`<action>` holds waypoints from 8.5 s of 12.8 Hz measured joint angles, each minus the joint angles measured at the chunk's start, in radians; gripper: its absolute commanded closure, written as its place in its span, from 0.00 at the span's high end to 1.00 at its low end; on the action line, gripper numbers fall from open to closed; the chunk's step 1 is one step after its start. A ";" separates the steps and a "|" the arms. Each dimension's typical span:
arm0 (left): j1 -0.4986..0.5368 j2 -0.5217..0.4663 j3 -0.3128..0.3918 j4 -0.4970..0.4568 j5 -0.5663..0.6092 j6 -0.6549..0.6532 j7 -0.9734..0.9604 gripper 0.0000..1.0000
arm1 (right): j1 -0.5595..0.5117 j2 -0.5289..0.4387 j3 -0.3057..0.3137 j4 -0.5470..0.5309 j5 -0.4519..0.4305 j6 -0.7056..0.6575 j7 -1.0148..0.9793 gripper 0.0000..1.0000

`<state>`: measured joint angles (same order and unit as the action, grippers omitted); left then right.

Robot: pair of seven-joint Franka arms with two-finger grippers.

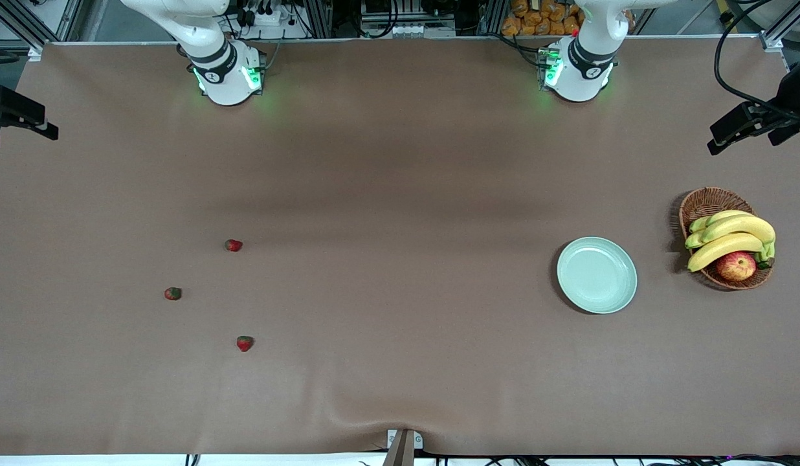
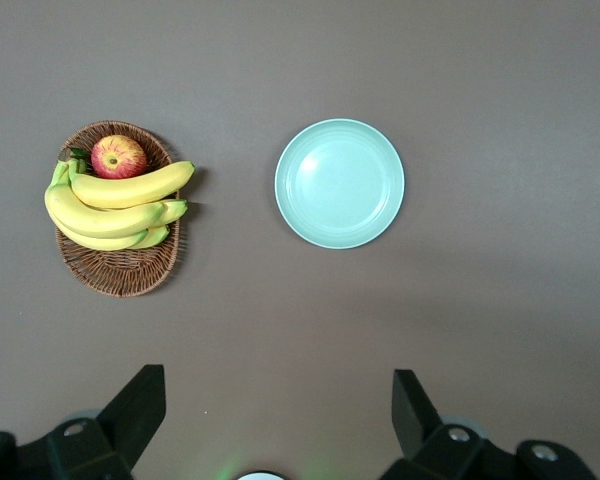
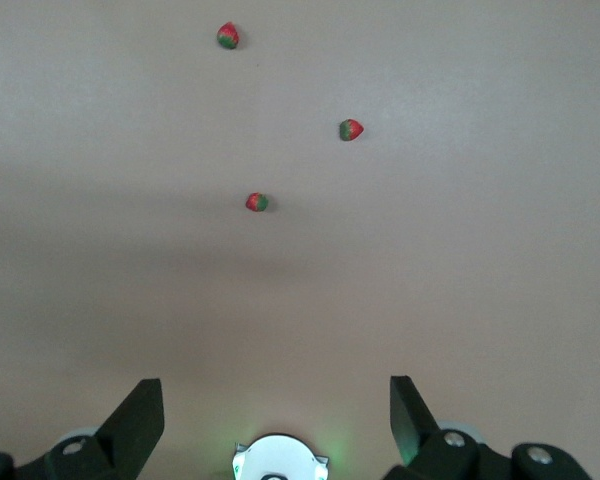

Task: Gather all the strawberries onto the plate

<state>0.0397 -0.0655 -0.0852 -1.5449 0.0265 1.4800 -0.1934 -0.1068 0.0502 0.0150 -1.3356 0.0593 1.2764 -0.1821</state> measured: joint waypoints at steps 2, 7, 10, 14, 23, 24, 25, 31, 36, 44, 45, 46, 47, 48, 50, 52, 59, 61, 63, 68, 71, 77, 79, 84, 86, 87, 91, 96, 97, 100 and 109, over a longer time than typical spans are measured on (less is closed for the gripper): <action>0.000 0.000 0.000 0.000 0.000 -0.001 0.000 1.00 | -0.003 0.000 -0.003 0.000 -0.002 0.003 0.009 1.00; -0.008 0.000 0.000 0.006 0.000 -0.002 0.002 1.00 | 0.000 0.000 -0.041 0.000 0.000 0.003 0.014 1.00; -0.016 0.000 0.000 0.006 -0.014 -0.002 0.021 1.00 | 0.008 0.000 -0.043 0.000 -0.001 0.006 0.024 1.00; -0.016 0.005 0.001 0.007 -0.021 0.000 0.026 1.00 | 0.034 0.014 -0.043 -0.014 -0.001 0.051 0.066 1.00; -0.016 0.054 0.002 0.005 -0.021 0.039 0.028 1.00 | 0.232 0.440 -0.040 -0.049 0.001 0.502 0.141 1.00; -0.016 0.055 0.002 0.004 -0.021 0.039 0.028 1.00 | 0.251 0.497 -0.040 -0.049 0.001 0.569 0.189 1.00; -0.016 0.055 0.002 0.002 -0.021 0.039 0.028 1.00 | 0.269 0.547 -0.040 -0.048 0.001 0.630 0.240 1.00; -0.014 0.054 0.002 0.002 -0.021 0.039 0.028 1.00 | 0.307 0.758 -0.053 -0.031 0.000 0.983 0.354 1.00; -0.012 0.055 0.003 0.001 -0.021 0.049 0.028 1.00 | 0.313 0.839 -0.057 -0.011 -0.001 1.100 0.499 1.00; -0.011 0.055 0.004 -0.010 -0.021 0.061 0.028 1.00 | 0.314 0.873 -0.057 0.000 -0.026 1.137 0.506 0.00; -0.011 0.055 0.004 -0.012 -0.021 0.066 0.028 1.00 | 0.314 0.873 -0.057 0.001 -0.031 1.137 0.506 0.00; -0.011 0.056 0.004 -0.013 -0.021 0.068 0.028 1.00 | 0.314 0.873 -0.057 0.002 -0.035 1.137 0.506 0.00; -0.011 0.056 0.004 -0.013 -0.021 0.069 0.028 1.00 | 0.314 0.873 -0.058 0.004 -0.038 1.137 0.506 0.00; -0.011 0.056 0.004 -0.013 -0.021 0.070 0.028 1.00 | 0.314 0.873 -0.057 0.007 -0.040 1.136 0.505 0.00; -0.011 0.056 0.004 -0.013 -0.021 0.072 0.028 1.00 | 0.314 0.872 -0.054 0.018 -0.040 1.123 0.491 0.00; -0.011 0.056 0.005 -0.014 -0.021 0.078 0.028 1.00 | 0.319 0.861 -0.032 0.034 -0.040 1.058 0.457 0.00; -0.011 0.057 0.005 -0.016 -0.021 0.085 0.028 1.00 | 0.579 0.739 0.047 0.049 -0.007 0.884 0.608 0.00; -0.011 0.058 0.005 -0.017 -0.021 0.090 0.028 1.00 | 0.681 0.742 0.057 0.042 -0.006 0.903 0.767 0.00; -0.010 0.058 0.005 -0.018 -0.021 0.093 0.028 1.00 | 0.775 0.751 0.058 0.032 -0.006 0.995 0.921 0.00; -0.009 0.058 0.005 -0.019 -0.021 0.095 0.028 1.00 | 0.919 0.874 0.057 0.014 -0.006 1.300 1.218 0.00; -0.007 0.058 0.005 -0.025 -0.021 0.116 0.028 1.00 | 0.924 0.922 0.052 0.016 -0.006 1.355 1.232 0.15; -0.008 0.059 0.005 -0.039 -0.021 0.139 0.028 1.00 | 0.913 0.914 0.025 0.027 -0.029 1.348 1.230 1.00; -0.009 0.061 0.005 -0.041 -0.021 0.142 0.028 1.00 | 0.899 0.864 0.003 0.038 -0.031 1.253 1.229 1.00; -0.019 0.081 0.003 -0.045 -0.022 0.156 0.028 1.00 | 0.729 0.666 -0.032 0.042 -0.038 0.821 1.034 1.00; -0.044 0.109 0.002 -0.050 -0.023 0.184 0.005 1.00 | 0.614 0.620 -0.036 0.027 -0.039 0.722 0.918 1.00; -0.065 0.130 0.000 -0.052 -0.023 0.205 -0.022 1.00 | 0.554 0.605 -0.036 0.003 -0.039 0.707 0.871 1.00; -0.174 0.225 -0.004 -0.063 -0.023 0.305 -0.175 1.00 | 0.411 0.593 -0.035 -0.114 -0.053 0.711 0.786 1.00; -0.315 0.381 -0.005 -0.073 -0.023 0.456 -0.370 1.00 | 0.316 0.490 -0.035 -0.295 -0.082 0.750 0.615 1.00; -0.348 0.415 -0.006 -0.073 -0.023 0.492 -0.424 1.00 | 0.291 0.463 -0.035 -0.347 -0.082 0.793 0.562 1.00; -0.455 0.512 -0.006 -0.074 -0.023 0.615 -0.575 1.00 | 0.236 0.407 -0.035 -0.503 -0.082 0.912 0.429 1.00; -0.580 0.734 -0.005 -0.073 -0.009 0.795 -0.593 0.92 | 0.232 0.377 -0.022 -0.683 -0.082 0.984 0.326 1.00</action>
<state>-0.5405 0.6686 -0.0902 -1.6176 0.0175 2.2752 -0.7862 0.1256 0.4275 -0.0070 -2.0188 -0.0228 2.2602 0.1440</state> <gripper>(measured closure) 0.004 0.000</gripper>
